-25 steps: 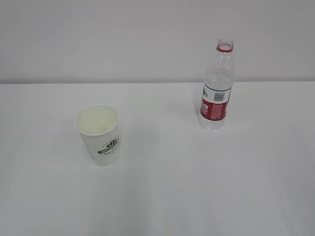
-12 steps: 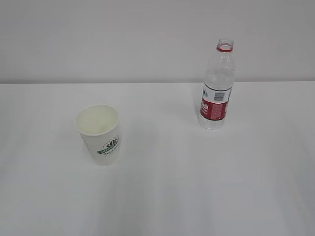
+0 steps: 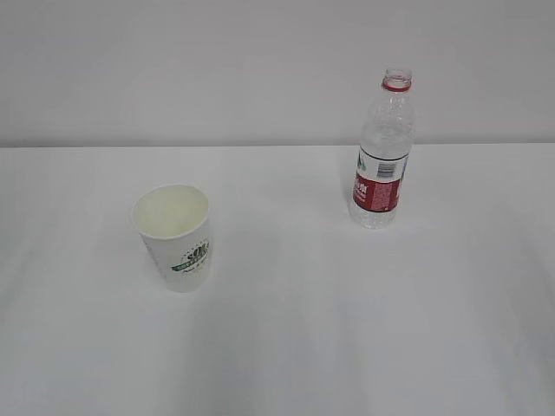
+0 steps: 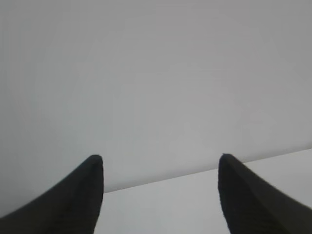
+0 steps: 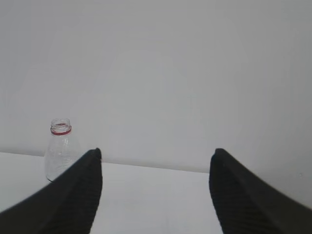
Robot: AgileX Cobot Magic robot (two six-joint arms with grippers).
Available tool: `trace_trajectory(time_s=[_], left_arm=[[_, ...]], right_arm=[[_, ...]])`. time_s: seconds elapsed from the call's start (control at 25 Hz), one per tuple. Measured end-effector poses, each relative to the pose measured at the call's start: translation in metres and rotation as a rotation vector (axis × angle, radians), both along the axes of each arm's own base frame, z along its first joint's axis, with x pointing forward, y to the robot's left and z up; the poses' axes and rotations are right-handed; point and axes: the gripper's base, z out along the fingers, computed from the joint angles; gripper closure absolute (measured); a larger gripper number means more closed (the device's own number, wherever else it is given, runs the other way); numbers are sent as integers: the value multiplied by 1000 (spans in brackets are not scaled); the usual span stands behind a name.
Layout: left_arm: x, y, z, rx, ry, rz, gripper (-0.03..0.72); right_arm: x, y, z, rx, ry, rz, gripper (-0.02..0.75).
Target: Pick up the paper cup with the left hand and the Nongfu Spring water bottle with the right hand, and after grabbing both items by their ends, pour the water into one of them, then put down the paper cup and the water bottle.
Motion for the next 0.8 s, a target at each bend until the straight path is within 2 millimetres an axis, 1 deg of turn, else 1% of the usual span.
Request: trace_trajectory(time_s=[0.2, 0.4, 0.6, 0.8], left_arm=[[13, -2, 1, 2, -28, -4, 152], [26, -3, 0, 4, -31, -7, 171], [38, -5, -4, 5, -22, -9, 183], [56, -7, -9, 5, -15, -13, 185]], right_arm=[[14, 0, 1, 0, -17, 1, 216], [28, 0, 3, 0, -43, 1, 216], [43, 0, 0, 0, -35, 2, 216], [62, 1, -5, 0, -28, 3, 216]])
